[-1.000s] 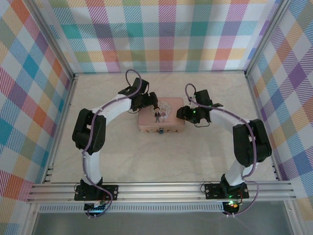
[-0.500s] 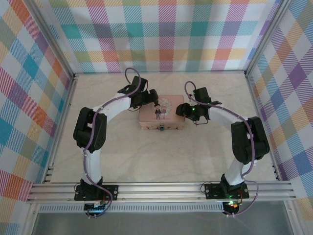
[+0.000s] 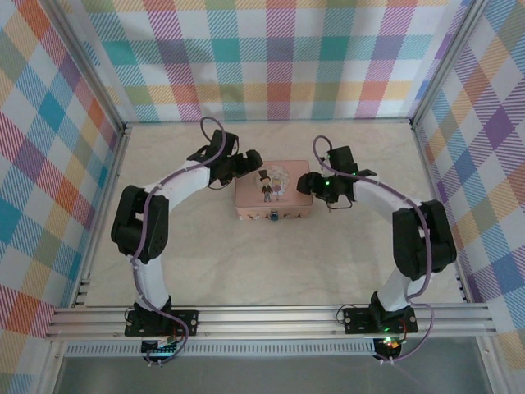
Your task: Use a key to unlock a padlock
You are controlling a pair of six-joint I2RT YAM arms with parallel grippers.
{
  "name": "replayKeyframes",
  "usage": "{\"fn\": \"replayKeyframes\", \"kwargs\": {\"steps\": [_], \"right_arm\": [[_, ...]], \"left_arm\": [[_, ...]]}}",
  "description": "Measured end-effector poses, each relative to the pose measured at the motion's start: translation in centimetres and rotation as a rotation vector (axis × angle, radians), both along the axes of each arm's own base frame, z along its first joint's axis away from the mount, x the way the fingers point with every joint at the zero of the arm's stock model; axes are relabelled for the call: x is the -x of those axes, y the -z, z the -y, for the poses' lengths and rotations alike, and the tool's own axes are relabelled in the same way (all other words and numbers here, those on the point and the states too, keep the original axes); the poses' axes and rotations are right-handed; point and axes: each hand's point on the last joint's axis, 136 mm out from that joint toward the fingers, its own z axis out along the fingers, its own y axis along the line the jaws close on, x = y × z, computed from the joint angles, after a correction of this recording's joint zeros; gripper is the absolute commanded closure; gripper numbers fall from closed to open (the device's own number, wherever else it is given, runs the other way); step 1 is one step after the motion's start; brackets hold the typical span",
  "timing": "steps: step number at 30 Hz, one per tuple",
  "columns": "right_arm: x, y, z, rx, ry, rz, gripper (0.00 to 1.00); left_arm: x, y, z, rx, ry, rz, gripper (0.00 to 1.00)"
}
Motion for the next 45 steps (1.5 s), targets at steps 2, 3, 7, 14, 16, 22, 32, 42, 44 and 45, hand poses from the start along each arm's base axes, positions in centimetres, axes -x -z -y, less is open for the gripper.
{"fn": "replayKeyframes", "kwargs": {"steps": [2, 3, 7, 14, 16, 22, 32, 42, 44, 45], "right_arm": [[0.4, -0.7, 1.0, 0.014, 0.019, 0.009, 0.33], [0.4, -1.1, 1.6, 0.023, 0.035, 0.015, 0.34], [0.8, -1.6, 4.8, 0.100, 0.114, 0.011, 0.38], [2.0, 1.4, 8.5, 0.281, 0.179, -0.103, 0.53], [1.8, 2.4, 8.7, 0.303, 0.176, -0.134, 0.58], [0.8, 4.8, 8.5, 0.328, 0.166, -0.202, 0.59], [-0.7, 6.5, 8.1, 0.351, 0.153, -0.253, 0.62], [-0.1, 8.1, 7.6, 0.397, 0.120, -0.312, 0.69], [0.0, 8.3, 7.6, 0.404, 0.120, -0.318, 0.71], [0.0, 8.3, 7.7, 0.407, 0.120, -0.321, 0.74]], "left_arm": [[0.1, -0.8, -0.4, 0.003, -0.005, 0.015, 0.03], [0.2, -1.4, -0.7, 0.003, -0.006, 0.024, 0.04], [1.3, -3.6, -1.3, 0.003, 0.005, 0.056, 0.05], [6.5, -4.1, -0.5, 0.015, 0.075, 0.034, 0.06], [8.3, -3.6, 0.9, 0.013, 0.122, 0.017, 0.06], [14.0, -2.1, 3.5, 0.008, 0.231, -0.033, 0.06], [16.1, -1.5, 2.8, 0.020, 0.212, -0.056, 0.06], [15.8, -1.7, 3.0, 0.030, 0.206, -0.045, 0.06], [15.7, -1.6, 3.0, 0.033, 0.203, -0.046, 0.06], [15.7, -1.5, 3.0, 0.033, 0.201, -0.047, 0.06]]}}
